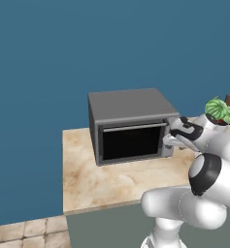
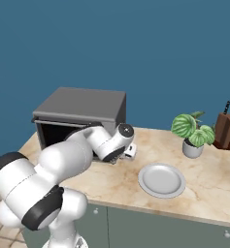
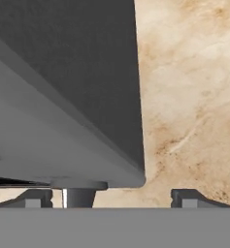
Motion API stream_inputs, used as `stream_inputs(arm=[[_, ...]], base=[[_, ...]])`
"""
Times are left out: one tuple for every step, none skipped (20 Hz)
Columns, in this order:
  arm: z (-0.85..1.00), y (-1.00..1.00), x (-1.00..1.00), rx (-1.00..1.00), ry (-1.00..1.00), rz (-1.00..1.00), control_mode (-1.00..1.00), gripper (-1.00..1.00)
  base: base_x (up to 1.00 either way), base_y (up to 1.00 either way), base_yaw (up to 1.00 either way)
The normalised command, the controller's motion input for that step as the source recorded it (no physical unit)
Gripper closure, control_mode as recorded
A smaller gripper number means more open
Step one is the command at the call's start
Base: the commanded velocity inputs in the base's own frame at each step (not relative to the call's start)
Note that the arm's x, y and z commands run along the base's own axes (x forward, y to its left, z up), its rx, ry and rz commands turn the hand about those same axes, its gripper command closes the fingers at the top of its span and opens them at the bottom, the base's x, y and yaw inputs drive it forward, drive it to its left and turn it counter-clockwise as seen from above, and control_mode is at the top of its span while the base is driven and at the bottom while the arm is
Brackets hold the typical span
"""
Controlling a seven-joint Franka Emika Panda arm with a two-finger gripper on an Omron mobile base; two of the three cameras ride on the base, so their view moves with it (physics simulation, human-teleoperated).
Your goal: Pick up the bagel from the plate, place it on the toaster oven rack, close the door, and set the timer.
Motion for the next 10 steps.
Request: stream_inputs(arm=[[-0.08, 0.0, 0.29, 0.04, 0.02, 0.03, -1.0, 1.0], [-0.06, 0.0, 0.36, 0.03, 0.04, 0.02, -1.0, 1.0], [-0.04, 0.0, 0.39, 0.03, 0.03, 0.02, -1.0, 1.0], [-0.02, 0.0, 0.44, 0.04, 0.03, 0.01, -1.0, 1.0], [0.0, 0.0, 0.48, 0.05, 0.02, 0.01, -1.0, 1.0], [0.0, 0.0, 0.51, 0.05, 0.02, 0.01, -1.0, 1.0], [0.0, 0.0, 0.5, 0.05, 0.01, 0.01, -1.0, 1.0], [0.0, -0.08, 0.46, 0.05, 0.0, 0.0, -1.0, 1.0], [0.0, -0.15, 0.41, 0.06, 0.0, 0.0, -1.0, 1.0], [0.0, -0.24, 0.35, 0.08, 0.0, 0.0, -1.0, 1.0]], base=[[0.0, 0.0, 0.0], [0.0, 0.0, 0.0], [0.0, 0.0, 0.0], [0.0, 0.0, 0.0], [0.0, 0.0, 0.0], [0.0, 0.0, 0.0], [0.0, 0.0, 0.0], [0.0, 0.0, 0.0], [0.0, 0.0, 0.0], [0.0, 0.0, 0.0]])
